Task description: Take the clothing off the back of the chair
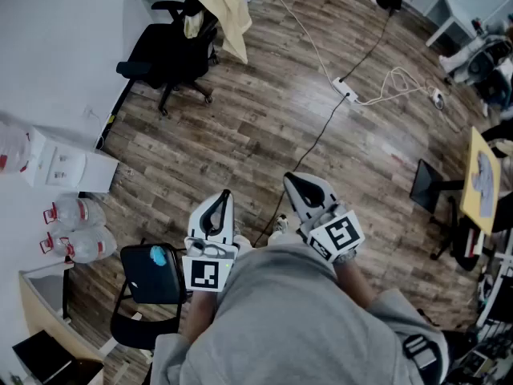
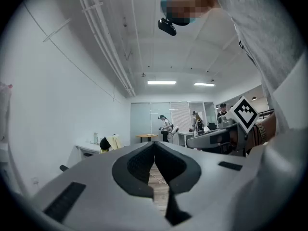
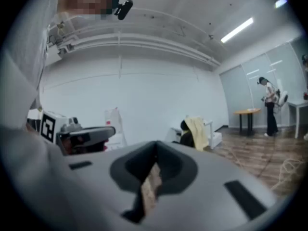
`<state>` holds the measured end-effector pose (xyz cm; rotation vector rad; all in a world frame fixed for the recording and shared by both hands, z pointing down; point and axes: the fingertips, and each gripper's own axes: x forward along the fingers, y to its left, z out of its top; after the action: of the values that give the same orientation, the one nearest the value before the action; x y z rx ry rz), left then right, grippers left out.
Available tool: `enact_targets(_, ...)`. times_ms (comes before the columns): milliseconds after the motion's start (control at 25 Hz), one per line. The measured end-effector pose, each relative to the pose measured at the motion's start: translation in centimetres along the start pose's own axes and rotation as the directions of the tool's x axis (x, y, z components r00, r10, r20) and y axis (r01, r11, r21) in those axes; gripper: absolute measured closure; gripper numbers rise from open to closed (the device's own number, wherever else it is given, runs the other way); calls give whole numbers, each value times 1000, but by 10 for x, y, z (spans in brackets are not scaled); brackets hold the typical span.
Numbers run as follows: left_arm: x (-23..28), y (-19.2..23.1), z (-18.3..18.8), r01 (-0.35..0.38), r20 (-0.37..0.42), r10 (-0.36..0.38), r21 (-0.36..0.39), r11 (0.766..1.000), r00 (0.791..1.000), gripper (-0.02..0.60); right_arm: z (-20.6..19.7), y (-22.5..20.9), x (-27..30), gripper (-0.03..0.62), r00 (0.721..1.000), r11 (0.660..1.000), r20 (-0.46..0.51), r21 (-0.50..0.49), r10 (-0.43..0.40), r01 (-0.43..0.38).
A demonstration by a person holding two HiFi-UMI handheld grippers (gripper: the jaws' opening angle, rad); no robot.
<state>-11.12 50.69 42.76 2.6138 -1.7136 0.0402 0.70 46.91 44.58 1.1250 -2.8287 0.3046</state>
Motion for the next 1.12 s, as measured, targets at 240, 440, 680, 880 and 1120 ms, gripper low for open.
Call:
enact_targets(240,5,-24,-1,-29,5,28,18,999,1000,548,3,-14,-18,560,1000,1000,8,-20,12,-12)
enact_targets(440,10,-49,-4,-47,-1,47,32,998,999,548,-1,-26,-36,560,999,999,3,-12,39,-39)
enact_targets(680,13,-67,-6,-82,-2,82,40,996,997,548,-7,-38,-52,560,998,998,4,-22,65,-65)
enact_targets(880,12,-68,-7,-100,-5,100,39,994,995,548,-7,-40,-60,560,998,998,8,-23,64,-64)
enact_targets(1120,29,-70,-3,-76,12,75,43,996,997,548,-6,-52,-60,560,999,999,9,-7,42,-42)
